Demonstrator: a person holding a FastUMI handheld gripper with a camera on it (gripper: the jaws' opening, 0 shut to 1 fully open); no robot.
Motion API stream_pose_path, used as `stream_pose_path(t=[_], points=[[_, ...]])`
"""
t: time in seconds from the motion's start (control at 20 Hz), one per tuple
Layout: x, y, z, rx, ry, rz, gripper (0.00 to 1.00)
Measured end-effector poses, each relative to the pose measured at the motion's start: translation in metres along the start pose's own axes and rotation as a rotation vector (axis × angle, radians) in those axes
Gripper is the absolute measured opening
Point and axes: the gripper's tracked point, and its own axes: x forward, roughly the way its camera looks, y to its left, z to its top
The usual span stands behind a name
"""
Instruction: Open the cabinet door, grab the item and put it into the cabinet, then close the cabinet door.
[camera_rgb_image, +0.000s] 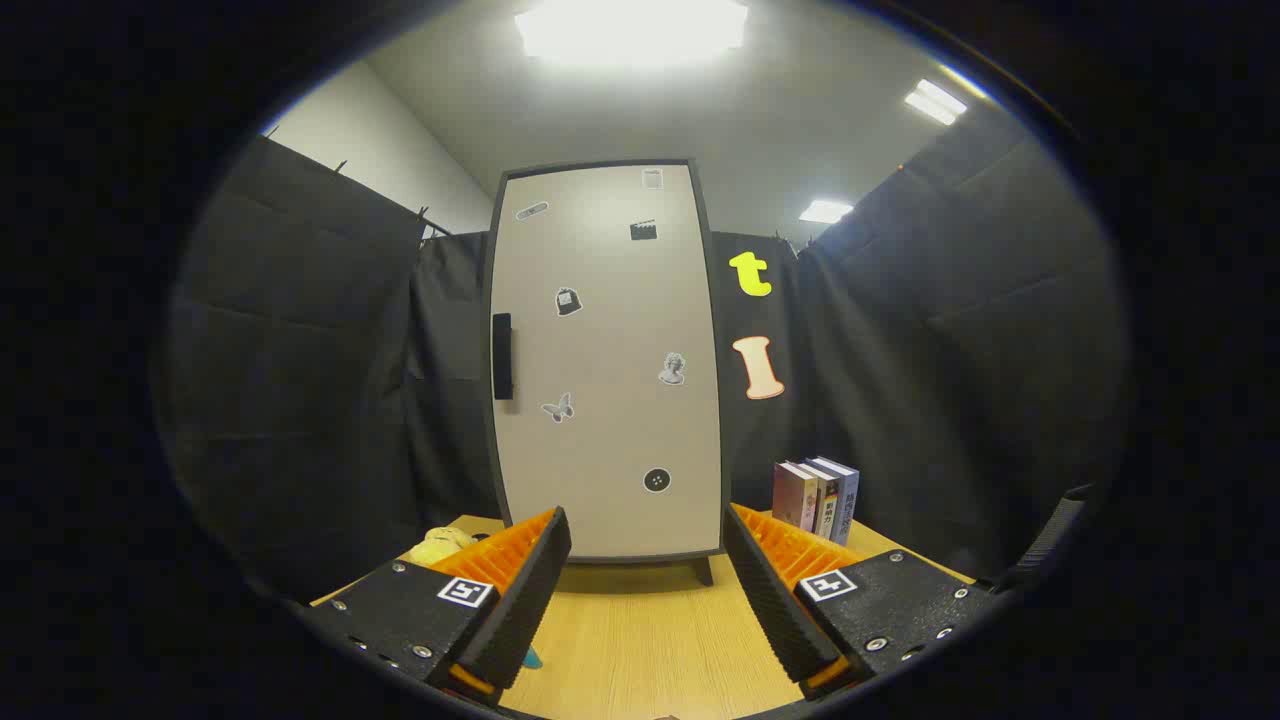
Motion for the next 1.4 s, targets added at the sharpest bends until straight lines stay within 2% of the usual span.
stream_pose_path(t=[0.55, 1.4], points=[[-0.001, -0.007, -0.01, 0.011, 0.022, -0.005, 0.95], [0.019, 0.01, 0.004, 0.019, 0.009, 0.026, 0.95]])
